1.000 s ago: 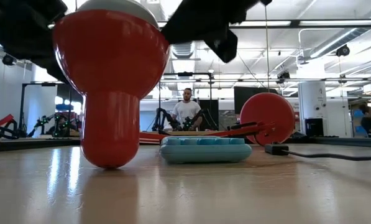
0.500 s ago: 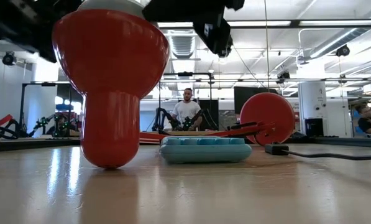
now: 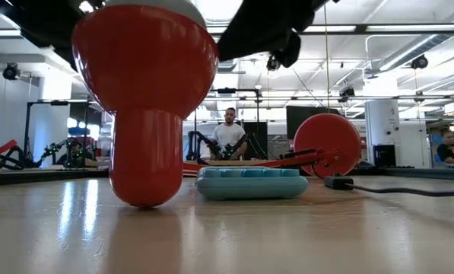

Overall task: Screw lightbulb
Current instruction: Remove the lightbulb from the orange desk lamp

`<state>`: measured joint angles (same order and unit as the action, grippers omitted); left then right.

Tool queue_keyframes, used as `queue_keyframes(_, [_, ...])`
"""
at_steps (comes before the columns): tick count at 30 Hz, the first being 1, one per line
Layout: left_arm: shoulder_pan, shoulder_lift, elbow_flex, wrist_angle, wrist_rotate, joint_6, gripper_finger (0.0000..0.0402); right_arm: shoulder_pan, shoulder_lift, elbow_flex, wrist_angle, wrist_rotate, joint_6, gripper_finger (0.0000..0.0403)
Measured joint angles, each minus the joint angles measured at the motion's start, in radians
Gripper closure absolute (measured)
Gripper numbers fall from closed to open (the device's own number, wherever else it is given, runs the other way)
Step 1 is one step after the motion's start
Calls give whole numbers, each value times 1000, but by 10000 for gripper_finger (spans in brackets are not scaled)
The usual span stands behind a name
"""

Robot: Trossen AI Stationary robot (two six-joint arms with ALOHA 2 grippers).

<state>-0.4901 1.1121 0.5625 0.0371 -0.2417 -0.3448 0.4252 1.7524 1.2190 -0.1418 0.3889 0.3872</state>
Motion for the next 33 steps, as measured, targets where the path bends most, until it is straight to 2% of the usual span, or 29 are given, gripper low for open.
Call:
queue_keyframes(3, [-23, -38, -5, -3, -11, -12, 401, 0, -22, 0, -51, 28, 18, 403])
queue_keyframes(5, [-23, -62, -15, -44, -80, -25, 401, 9, -33, 0, -44, 17, 25, 403])
queue_keyframes(7, [-11, -74, -21, -70, -174, -29, 401, 24, -35, 0, 4, -42, 15, 403])
queue_keyframes(9, [13, -75, -27, -64, -221, -14, 401, 37, -29, 0, 74, -103, 6, 403])
queue_keyframes(11, [44, -60, -30, -21, -198, 12, 401, 43, -9, 1, 166, -143, -6, 403])
queue_keyframes(14, [77, -16, -34, 80, -122, 61, 401, 46, 25, 1, 232, -145, -25, 403])
queue_keyframes(17, [84, 37, -33, 150, -72, 81, 401, 41, 45, -1, 231, -141, -29, 403])
queue_keyframes(22, [77, 77, -33, 142, -22, 44, 401, 36, 50, 0, 217, -101, -27, 403])
queue_keyframes(26, [46, 52, -33, 136, 8, 19, 401, 33, 27, 0, 167, -89, -45, 403])
queue_keyframes(29, [13, 26, -31, 115, 18, -6, 401, 24, -2, 0, 65, -25, -38, 403])
queue_keyframes(33, [-26, -1, -15, 9, 18, -56, 401, 17, -38, 0, -69, 67, 31, 403])
